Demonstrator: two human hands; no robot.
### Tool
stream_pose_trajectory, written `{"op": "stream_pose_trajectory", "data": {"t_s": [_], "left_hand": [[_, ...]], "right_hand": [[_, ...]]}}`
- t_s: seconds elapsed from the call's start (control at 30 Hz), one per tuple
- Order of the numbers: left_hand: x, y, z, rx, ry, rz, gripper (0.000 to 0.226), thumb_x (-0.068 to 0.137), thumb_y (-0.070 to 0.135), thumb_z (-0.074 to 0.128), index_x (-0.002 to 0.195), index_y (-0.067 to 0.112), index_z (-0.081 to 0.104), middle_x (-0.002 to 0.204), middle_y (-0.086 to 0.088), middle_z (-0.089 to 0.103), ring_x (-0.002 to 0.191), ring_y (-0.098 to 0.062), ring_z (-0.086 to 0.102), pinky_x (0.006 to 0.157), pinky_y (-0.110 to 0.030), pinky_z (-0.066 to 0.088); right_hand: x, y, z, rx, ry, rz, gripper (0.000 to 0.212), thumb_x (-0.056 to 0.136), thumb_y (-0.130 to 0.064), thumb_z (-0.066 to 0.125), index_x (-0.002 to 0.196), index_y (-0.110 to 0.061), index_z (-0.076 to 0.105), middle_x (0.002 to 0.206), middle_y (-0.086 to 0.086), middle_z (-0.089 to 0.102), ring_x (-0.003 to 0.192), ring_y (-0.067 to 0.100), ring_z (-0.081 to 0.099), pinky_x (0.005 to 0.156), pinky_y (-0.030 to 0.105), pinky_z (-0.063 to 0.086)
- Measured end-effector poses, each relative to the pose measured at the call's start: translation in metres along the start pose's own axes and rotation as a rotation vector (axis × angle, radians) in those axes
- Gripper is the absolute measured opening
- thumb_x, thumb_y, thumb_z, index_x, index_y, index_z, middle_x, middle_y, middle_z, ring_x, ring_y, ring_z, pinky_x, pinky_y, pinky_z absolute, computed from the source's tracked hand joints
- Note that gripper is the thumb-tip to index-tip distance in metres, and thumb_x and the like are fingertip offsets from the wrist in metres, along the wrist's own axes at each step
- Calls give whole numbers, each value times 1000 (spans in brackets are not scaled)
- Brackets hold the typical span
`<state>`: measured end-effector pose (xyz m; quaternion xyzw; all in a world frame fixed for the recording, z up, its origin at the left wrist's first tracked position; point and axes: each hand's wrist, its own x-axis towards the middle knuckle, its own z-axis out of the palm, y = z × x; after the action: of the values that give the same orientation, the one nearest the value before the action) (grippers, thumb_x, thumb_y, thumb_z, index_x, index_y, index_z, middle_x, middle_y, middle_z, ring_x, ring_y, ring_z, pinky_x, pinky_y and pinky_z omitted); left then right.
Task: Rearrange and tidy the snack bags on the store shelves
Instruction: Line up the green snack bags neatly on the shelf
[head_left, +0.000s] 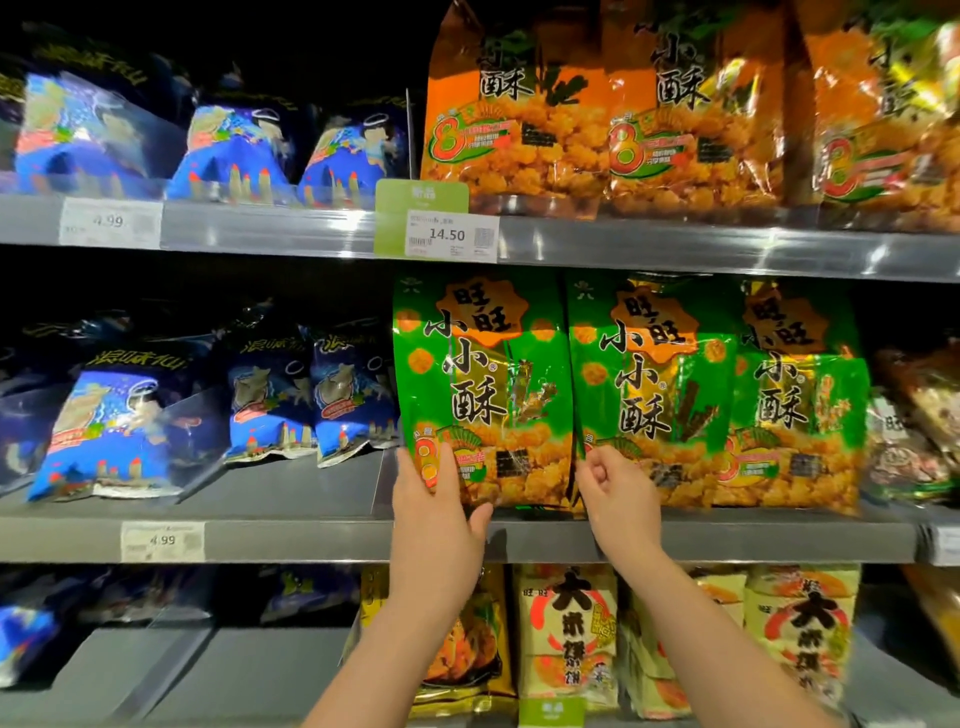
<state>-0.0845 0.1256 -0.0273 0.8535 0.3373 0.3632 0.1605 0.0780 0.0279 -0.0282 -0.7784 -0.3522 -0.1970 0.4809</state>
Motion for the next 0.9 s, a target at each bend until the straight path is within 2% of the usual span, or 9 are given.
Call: {"op": "stream_pose_trajectory", "data": {"t_s": [0.07,0.17,0.27,0.33,0.4,0.53,0.6,0.7,0.9], "left_hand": [[-9,-1,-3,15,84,27,76,88,44,51,148,24,7,155,-15,-10,144,-32,-3,115,-41,16],[-12,6,0,50,247,198,68,86,33,58,145,27,24,154,-19,10,143,-35,10,111,-45,17],[-3,20,12,103,149,376,58,90,23,53,143,31,28,149,-14,30,139,-32,25,111,-42,28],[11,20,20,135,65,393,52,93,20,46,141,32,31,127,-8,50,118,-26,44,90,-34,44],[28,15,21,144,41,424,42,92,21,47,132,30,39,100,-1,54,96,-21,50,66,-28,41],[43,11,23,175,46,499,30,84,24,60,112,28,49,82,1,57,81,-22,56,50,-27,31],[44,8,28,159,54,514,30,83,22,62,111,25,53,83,-2,58,81,-23,56,51,-30,36],[50,-1,33,124,35,518,29,85,19,59,114,19,55,90,-5,59,88,-26,54,61,-34,43],[58,-11,35,64,-19,576,24,89,18,53,112,16,54,99,-6,57,94,-24,50,68,-28,32]], "right_hand": [[-1,0,0,7,2,-2,25,91,-21,50,67,-21,47,55,-5,44,52,9,40,49,28,31],[0,-1,0,11,5,2,23,92,-21,50,69,-21,49,55,-6,45,52,10,41,49,29,33],[-1,-3,0,0,3,1,22,92,-22,49,70,-20,50,56,-7,46,53,8,41,49,28,33],[-2,-3,0,-1,-2,8,23,92,-23,49,69,-22,48,55,-8,44,52,7,40,49,27,32],[-2,-3,0,-9,-9,17,22,92,-24,49,70,-23,47,55,-8,43,51,6,40,48,26,31],[2,-4,2,-25,-17,29,21,93,-24,48,72,-22,48,53,-8,43,50,5,38,45,24,28],[2,-5,3,-24,-15,32,21,92,-24,48,72,-23,48,54,-9,43,50,4,38,46,24,28],[1,-4,4,-18,-16,31,25,92,-23,49,68,-27,44,53,-9,42,50,4,37,46,24,27],[0,-3,6,-15,5,42,23,92,-23,50,69,-25,48,52,-9,43,49,4,38,47,24,31]]}}
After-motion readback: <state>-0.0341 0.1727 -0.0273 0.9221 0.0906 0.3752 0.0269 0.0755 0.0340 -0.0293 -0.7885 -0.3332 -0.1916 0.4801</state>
